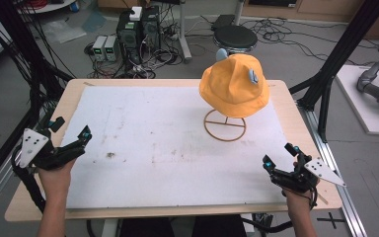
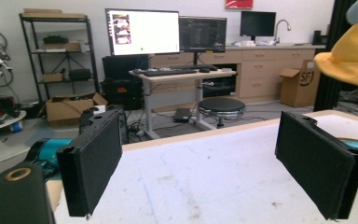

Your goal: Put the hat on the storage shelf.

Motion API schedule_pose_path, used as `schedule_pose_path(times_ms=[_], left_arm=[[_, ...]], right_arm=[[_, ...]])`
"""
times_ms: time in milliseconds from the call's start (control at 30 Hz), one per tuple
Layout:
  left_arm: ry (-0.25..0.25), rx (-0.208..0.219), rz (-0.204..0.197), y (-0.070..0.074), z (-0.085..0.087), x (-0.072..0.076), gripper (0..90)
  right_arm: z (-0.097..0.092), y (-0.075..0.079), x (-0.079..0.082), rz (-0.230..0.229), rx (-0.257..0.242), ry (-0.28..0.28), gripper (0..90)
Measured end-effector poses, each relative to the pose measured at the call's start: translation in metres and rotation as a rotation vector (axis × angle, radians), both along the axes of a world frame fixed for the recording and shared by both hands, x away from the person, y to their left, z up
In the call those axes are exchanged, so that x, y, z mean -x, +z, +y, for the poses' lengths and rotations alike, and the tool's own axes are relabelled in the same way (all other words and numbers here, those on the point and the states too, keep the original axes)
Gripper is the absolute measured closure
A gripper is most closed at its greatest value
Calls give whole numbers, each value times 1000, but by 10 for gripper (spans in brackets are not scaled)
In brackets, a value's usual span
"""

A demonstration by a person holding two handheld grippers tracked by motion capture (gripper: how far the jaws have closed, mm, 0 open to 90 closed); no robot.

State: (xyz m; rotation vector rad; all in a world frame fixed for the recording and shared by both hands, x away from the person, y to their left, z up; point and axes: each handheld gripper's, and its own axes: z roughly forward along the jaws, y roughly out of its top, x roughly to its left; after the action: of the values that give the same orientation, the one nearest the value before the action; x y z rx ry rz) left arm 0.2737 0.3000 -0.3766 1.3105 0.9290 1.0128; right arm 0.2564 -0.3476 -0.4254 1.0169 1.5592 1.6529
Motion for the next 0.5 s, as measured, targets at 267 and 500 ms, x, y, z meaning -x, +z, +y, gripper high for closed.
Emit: schedule_pose_path(times_ms=[267, 500], left_arm=[[32, 21, 23, -18, 9, 0, 151], [25, 28, 26, -25, 11, 0, 150]], right_arm=[[-3, -2, -2, 2, -14, -12, 36], [0, -3, -2, 6, 9, -29, 37]])
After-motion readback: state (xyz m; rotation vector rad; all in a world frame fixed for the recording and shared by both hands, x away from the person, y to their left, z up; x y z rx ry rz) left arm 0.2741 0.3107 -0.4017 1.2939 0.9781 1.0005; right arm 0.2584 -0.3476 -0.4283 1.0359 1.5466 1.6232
